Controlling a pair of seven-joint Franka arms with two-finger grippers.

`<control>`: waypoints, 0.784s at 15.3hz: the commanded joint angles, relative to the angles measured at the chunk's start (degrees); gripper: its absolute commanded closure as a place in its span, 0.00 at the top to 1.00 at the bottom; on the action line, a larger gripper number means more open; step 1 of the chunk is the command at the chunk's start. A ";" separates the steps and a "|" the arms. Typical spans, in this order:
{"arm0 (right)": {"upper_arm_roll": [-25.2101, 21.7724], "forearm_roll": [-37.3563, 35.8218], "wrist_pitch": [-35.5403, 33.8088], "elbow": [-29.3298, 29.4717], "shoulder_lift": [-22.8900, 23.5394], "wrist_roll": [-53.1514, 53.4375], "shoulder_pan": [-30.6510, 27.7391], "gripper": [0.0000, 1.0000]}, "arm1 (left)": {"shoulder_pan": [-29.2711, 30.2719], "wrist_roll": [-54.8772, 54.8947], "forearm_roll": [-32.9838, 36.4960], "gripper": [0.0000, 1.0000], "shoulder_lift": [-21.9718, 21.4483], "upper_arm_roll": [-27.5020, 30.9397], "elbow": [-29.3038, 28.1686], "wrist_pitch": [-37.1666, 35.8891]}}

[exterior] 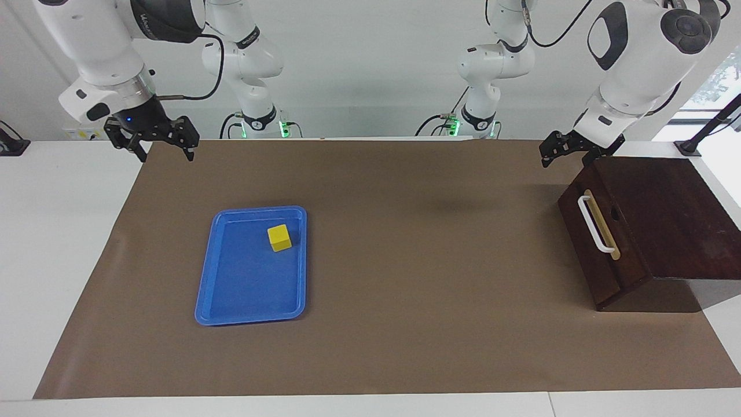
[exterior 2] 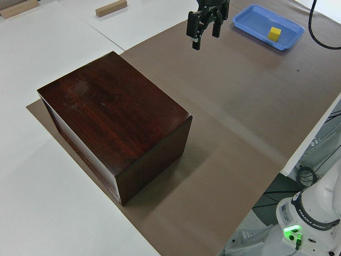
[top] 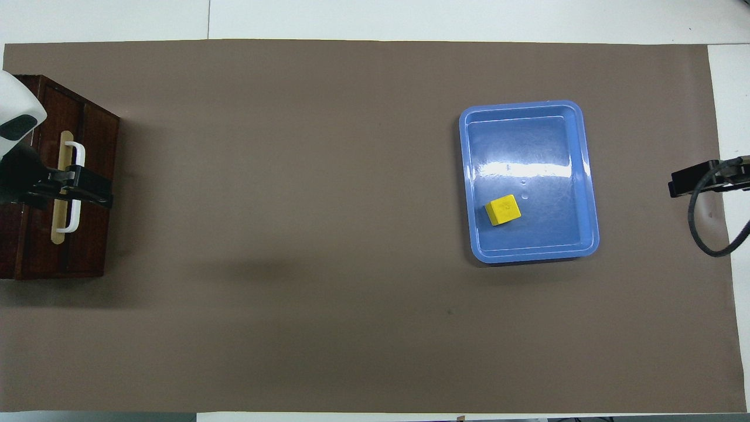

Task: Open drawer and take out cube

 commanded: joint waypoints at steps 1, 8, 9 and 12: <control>1.95 0.51 -2.15 2.51 2.16 -1.99 -2.55 1.00 | -0.16 0.69 -0.60 1.00 -0.92 0.23 -0.09 -0.17; 1.86 1.75 -1.62 0.57 2.07 -1.90 -3.52 1.00 | -0.16 0.60 -0.60 1.00 -0.92 0.31 -0.35 0.62; 1.86 1.92 -1.79 0.57 2.07 -1.90 -3.52 1.00 | -0.16 0.60 -0.60 1.00 -0.92 0.23 -0.35 0.71; 1.86 2.01 -2.14 0.74 2.16 -1.90 -3.60 1.00 | -0.16 0.60 -0.60 1.00 -0.92 0.31 -0.35 0.71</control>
